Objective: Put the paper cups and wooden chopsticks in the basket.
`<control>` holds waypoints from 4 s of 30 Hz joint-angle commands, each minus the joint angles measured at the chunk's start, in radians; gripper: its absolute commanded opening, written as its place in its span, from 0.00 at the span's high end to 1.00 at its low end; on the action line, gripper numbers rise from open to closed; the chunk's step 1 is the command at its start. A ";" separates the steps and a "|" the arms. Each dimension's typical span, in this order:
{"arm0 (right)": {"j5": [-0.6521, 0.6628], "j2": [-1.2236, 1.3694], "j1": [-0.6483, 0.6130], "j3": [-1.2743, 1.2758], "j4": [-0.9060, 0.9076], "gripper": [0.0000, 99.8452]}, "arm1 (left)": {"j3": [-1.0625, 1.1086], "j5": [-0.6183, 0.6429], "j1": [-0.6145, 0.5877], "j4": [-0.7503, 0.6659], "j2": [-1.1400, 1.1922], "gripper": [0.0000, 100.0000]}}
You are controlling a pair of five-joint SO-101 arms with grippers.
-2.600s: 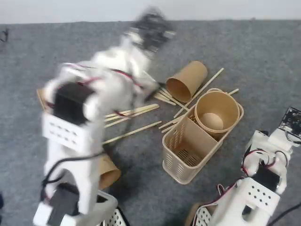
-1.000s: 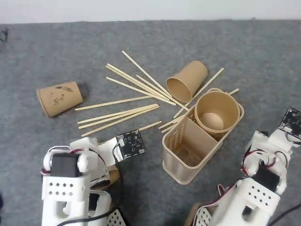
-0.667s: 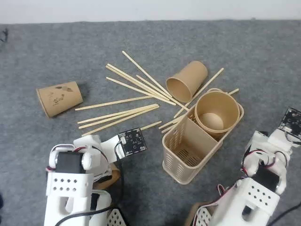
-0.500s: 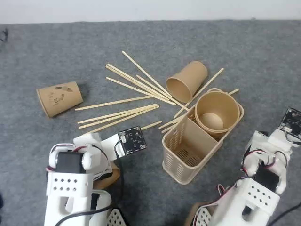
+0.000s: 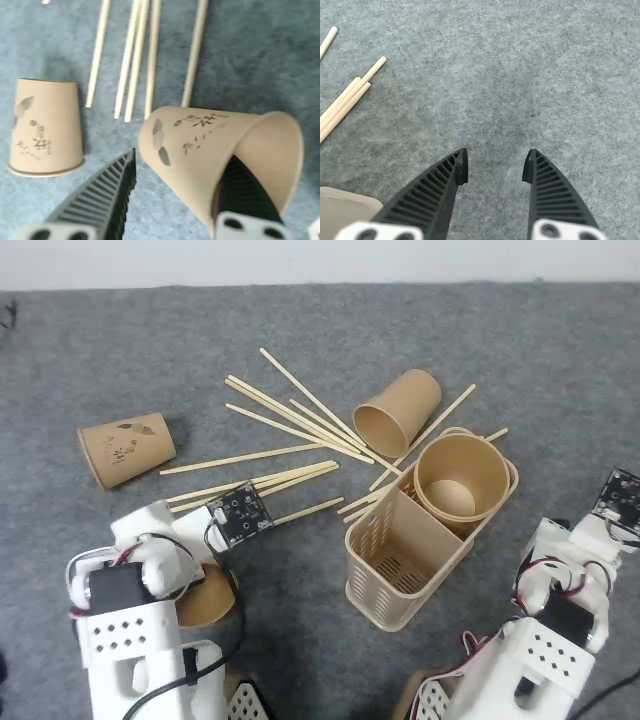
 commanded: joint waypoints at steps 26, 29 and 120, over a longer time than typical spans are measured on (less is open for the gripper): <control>0.002 -0.015 -0.024 -0.006 -0.021 0.81 | -0.486 0.198 0.083 0.052 0.009 0.99; 0.003 -0.015 -0.041 -0.005 -0.019 0.81 | -0.627 0.324 0.170 0.100 0.043 0.99; 0.044 -0.016 -0.045 0.040 -0.090 0.81 | -2.025 1.313 1.037 0.408 1.281 0.72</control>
